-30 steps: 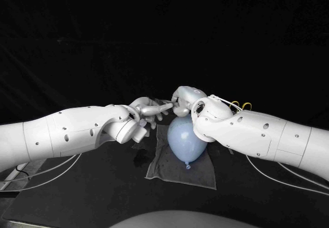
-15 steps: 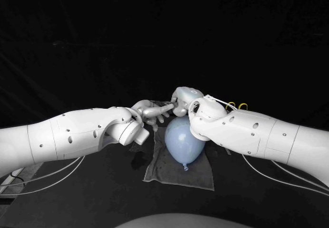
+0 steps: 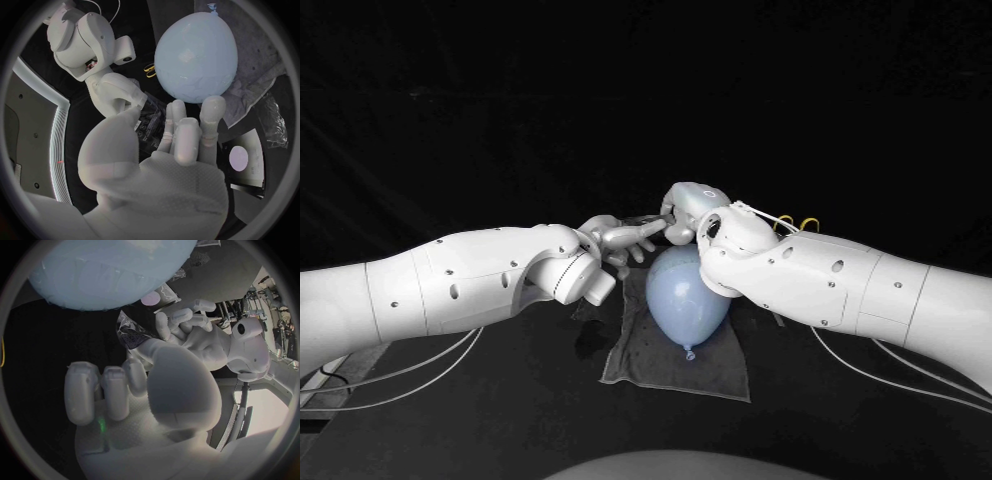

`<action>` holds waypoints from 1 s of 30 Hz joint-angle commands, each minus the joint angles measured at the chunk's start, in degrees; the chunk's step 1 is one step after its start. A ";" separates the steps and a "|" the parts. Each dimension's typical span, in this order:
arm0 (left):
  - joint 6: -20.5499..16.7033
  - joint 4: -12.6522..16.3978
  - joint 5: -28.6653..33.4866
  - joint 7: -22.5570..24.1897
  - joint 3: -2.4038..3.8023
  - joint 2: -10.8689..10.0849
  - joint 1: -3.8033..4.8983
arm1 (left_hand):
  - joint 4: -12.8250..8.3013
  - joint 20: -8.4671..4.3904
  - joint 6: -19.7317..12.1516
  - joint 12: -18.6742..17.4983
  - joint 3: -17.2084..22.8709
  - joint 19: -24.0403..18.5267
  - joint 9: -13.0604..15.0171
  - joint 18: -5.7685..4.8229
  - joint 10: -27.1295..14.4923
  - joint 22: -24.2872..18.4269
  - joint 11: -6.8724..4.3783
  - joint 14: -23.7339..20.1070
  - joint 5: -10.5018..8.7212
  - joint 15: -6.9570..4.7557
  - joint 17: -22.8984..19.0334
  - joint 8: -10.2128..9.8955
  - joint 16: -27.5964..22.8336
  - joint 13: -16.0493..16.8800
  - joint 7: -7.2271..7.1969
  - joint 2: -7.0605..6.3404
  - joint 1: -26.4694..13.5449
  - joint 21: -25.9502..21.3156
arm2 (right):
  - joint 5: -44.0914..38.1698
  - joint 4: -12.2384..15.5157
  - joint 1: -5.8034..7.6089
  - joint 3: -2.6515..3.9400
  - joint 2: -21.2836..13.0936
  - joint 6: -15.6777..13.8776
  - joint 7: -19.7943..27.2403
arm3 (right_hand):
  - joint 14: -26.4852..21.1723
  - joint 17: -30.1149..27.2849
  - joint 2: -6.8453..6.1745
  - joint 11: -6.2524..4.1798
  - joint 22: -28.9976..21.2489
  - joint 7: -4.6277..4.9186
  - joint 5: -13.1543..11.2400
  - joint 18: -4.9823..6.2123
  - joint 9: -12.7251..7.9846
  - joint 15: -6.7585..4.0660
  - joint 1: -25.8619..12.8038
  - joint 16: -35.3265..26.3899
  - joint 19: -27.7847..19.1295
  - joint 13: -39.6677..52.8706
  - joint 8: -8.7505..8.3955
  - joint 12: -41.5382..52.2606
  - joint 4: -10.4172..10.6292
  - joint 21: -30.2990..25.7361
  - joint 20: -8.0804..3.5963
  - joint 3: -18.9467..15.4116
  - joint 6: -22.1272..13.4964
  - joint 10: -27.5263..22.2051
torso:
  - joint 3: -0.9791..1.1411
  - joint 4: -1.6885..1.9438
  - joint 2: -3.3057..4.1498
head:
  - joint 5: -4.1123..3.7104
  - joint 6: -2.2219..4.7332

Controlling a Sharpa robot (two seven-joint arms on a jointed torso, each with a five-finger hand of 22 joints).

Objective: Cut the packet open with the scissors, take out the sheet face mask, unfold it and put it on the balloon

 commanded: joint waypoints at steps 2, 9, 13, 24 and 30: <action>0.50 -0.07 -4.65 -3.16 0.06 0.32 0.10 | 0.22 0.14 -1.16 -0.40 -15.96 -1.70 -0.79 0.32 -0.57 -3.38 0.32 -0.76 0.10 0.21 -1.16 0.35 -1.79 -0.78 -0.02 3.21 0.48 -2.26 | -2.15 -0.51 -0.08 0.05 0.07 0.53 -0.15 | 5.53 12.58 0.18 -1.11 11.96 -0.06 0.20 -0.91 0.26 -0.25 -0.63 0.17 3.33 5.37 3.97 0.22 0.02 0.27 -0.08 0.20 0.39 3.39 | 0.07 0.10 -0.01 | 0.00 0.00; -0.53 -0.04 -6.80 -3.87 0.06 1.14 0.09 | 0.35 0.90 -3.67 -1.65 -18.29 -3.13 -1.57 0.73 -3.12 -6.12 1.39 -1.78 0.32 1.07 -2.74 -0.13 -3.45 -1.74 1.05 2.81 1.59 -4.41 | -3.82 -1.44 -0.26 0.05 0.76 0.75 -0.52 | 5.55 12.67 0.17 -1.12 12.05 -0.07 0.44 -0.95 0.26 -0.25 -0.73 0.23 3.40 5.42 4.01 0.26 -0.04 0.44 -0.08 0.32 0.42 3.42 | -0.02 -0.05 0.05 | -0.09 0.06; -1.27 0.11 -6.32 -3.74 0.06 1.64 0.09 | 0.36 0.96 -3.19 -0.86 -13.25 -2.41 -1.72 0.62 -2.45 -5.24 1.23 -1.37 0.32 0.99 -2.35 0.76 -3.12 -1.93 0.86 1.88 0.82 -3.81 | -5.16 -2.23 -0.45 0.04 1.22 0.76 -0.75 | 5.55 12.68 0.17 -1.12 12.09 -0.07 0.49 -0.98 0.26 -0.25 -0.75 0.24 3.44 5.43 4.02 0.27 -0.06 0.54 -0.08 0.35 0.43 3.43 | 0.03 0.02 0.03 | -0.12 0.10; -2.39 -0.13 -3.77 -4.15 0.07 2.27 0.09 | 0.21 0.69 -2.97 -0.21 4.60 -2.08 -2.76 0.56 -2.28 -5.25 0.93 -1.10 0.19 0.70 -2.13 2.20 -3.09 -3.06 0.50 3.41 -1.44 -3.72 | -6.24 -2.02 -0.70 0.04 1.32 0.33 -0.93 | 5.56 12.74 0.13 -1.13 12.11 -0.08 0.58 -0.98 0.26 -0.25 -0.79 0.28 3.45 5.47 4.05 0.31 -0.10 0.56 -0.09 0.39 0.45 3.45 | 0.04 -0.01 0.05 | -0.27 0.14; -2.72 -0.33 -2.09 -4.42 0.07 2.21 0.09 | -0.07 0.44 -2.49 0.05 20.39 -1.92 -3.55 0.59 -1.84 -5.14 0.69 -1.00 0.21 0.58 -2.03 2.87 -3.10 -3.75 0.12 3.27 -6.49 -3.56 | -6.28 -1.88 -0.72 0.04 1.16 0.23 -1.01 | 5.56 12.74 0.13 -1.13 12.11 -0.08 0.58 -0.98 0.26 -0.25 -0.79 0.28 3.45 5.47 4.05 0.31 -0.10 0.56 -0.09 0.39 0.45 3.45 | 0.05 0.03 0.03 | -0.32 0.03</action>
